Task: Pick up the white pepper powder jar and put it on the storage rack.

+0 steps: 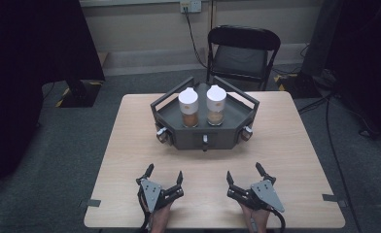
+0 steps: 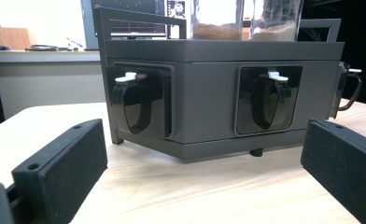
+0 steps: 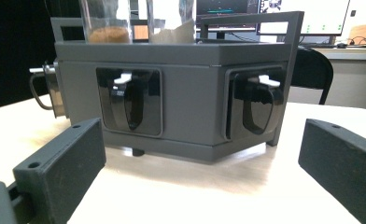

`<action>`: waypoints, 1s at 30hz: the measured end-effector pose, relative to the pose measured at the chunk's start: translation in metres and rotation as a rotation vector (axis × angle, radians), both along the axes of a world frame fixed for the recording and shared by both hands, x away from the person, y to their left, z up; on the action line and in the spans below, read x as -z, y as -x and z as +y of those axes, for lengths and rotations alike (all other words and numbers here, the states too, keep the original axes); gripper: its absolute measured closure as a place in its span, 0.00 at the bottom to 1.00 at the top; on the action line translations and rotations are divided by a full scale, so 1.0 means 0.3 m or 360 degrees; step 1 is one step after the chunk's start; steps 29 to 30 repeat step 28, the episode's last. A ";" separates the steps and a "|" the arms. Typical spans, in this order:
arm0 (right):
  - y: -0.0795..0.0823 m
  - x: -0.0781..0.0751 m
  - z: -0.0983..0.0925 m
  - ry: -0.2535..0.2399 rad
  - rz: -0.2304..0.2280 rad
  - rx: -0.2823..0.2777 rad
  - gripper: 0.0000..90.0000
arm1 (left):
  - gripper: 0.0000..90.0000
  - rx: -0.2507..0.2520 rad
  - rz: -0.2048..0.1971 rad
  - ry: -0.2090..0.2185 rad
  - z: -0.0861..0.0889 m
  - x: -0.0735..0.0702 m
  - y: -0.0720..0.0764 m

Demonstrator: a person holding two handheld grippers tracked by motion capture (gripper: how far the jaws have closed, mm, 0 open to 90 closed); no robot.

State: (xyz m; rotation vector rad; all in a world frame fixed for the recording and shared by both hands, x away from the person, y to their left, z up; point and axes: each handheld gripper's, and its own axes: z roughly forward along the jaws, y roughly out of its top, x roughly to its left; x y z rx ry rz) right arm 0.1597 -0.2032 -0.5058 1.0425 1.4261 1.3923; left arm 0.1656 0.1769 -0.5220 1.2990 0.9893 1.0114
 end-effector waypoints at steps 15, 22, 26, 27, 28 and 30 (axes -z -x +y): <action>0.007 0.030 0.003 0.0007 -0.0022 0.0014 0.00 | 0.00 0.0000 0.0001 0.0000 0.000 0.000 0.000; 0.006 0.029 0.001 -0.0005 -0.0015 0.0014 0.00 | 0.00 -0.0001 0.0002 0.0000 0.000 0.000 0.000; 0.007 0.032 -0.001 -0.0022 -0.0017 0.0015 0.00 | 0.00 0.0000 0.0001 0.0000 0.000 0.000 0.000; 0.007 0.032 -0.002 -0.0021 -0.0018 0.0014 0.00 | 0.00 0.0000 0.0001 0.0000 0.000 0.000 0.000; 0.007 0.032 -0.001 -0.0021 -0.0018 0.0015 0.00 | 0.00 0.0000 0.0001 0.0000 0.000 0.000 0.000; 0.007 0.032 -0.001 -0.0021 -0.0018 0.0015 0.00 | 0.00 0.0000 0.0001 0.0000 0.000 0.000 0.000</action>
